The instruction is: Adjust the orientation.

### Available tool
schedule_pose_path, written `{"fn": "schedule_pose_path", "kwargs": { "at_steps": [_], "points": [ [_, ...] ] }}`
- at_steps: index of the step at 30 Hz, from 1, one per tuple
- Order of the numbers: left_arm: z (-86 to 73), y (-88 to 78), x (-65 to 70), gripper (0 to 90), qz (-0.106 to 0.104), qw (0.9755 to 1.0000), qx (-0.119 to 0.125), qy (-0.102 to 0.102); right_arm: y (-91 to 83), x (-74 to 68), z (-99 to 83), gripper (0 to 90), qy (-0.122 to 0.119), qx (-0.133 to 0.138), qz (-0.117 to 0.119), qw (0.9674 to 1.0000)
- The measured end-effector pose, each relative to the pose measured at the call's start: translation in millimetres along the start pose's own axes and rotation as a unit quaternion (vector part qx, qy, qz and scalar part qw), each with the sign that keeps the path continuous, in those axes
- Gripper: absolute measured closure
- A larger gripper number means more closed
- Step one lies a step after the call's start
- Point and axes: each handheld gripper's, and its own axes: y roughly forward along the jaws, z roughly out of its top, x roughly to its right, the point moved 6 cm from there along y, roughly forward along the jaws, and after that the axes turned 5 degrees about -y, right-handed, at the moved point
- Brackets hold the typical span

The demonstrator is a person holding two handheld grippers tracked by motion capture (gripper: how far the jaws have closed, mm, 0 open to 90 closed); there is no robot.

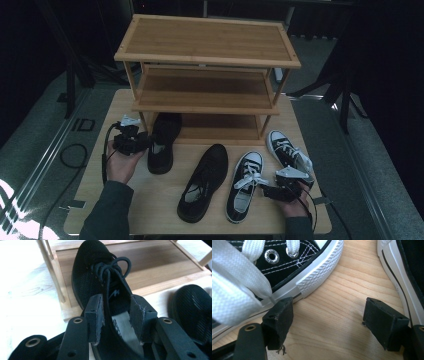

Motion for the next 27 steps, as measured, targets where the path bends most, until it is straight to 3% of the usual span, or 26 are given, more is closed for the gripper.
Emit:
{"fn": "schedule_pose_path", "kwargs": {
  "at_steps": [5, 12, 20, 22, 27],
  "points": [
    [-8.4, -11.0, -2.6, 62.5, 0.0, 1.0, -0.003, 0.009, 0.0, 0.0, 0.0, 24.1, 0.0, 0.0, 0.0, 1.0],
    [-30.0, -19.7, -11.2, 62.6, 0.002, 0.9999, -0.008, 0.007, 0.0, 0.0, 0.0, 24.1, 0.0, 0.0, 0.0, 1.0],
    [-54.4, -19.6, -12.9, 64.6, -0.001, 0.9996, -0.028, 0.011, -0.1, -0.1, 0.0, 24.1, 0.0, 0.0, 0.0, 1.0],
    [-54.4, -19.6, -12.9, 64.9, -0.001, 0.9996, -0.028, 0.011, -0.1, -0.1, 0.0, 24.1, 0.0, -0.001, 0.0, 1.0],
    [-70.0, -11.7, -5.1, 66.0, -0.01, 0.9987, -0.045, 0.02, -0.1, -0.1, 0.0, 24.1, 0.0, -0.001, 0.0, 1.0]
  ]
}}
